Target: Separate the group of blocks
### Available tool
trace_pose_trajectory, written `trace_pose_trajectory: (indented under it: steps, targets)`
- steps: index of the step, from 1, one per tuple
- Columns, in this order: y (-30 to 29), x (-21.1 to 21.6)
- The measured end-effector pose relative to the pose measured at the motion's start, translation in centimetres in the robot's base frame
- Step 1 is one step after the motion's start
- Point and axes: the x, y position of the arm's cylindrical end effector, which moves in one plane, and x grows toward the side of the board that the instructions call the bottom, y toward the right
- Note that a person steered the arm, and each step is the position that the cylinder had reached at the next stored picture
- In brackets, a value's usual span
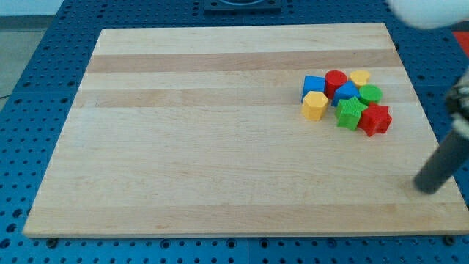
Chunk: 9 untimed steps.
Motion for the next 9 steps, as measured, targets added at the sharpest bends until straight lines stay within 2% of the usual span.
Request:
trace_pose_trajectory:
  steps: [1,4,5,6,7,8,9]
  targets:
    - [6.8,-5.0]
    - [6.8,-6.2]
    - [6.8,-7.9]
    - [4.6,-10.9]
    - [-1.9,-12.3]
    - [-10.3,-12.4]
    - [-16.1,-12.2]
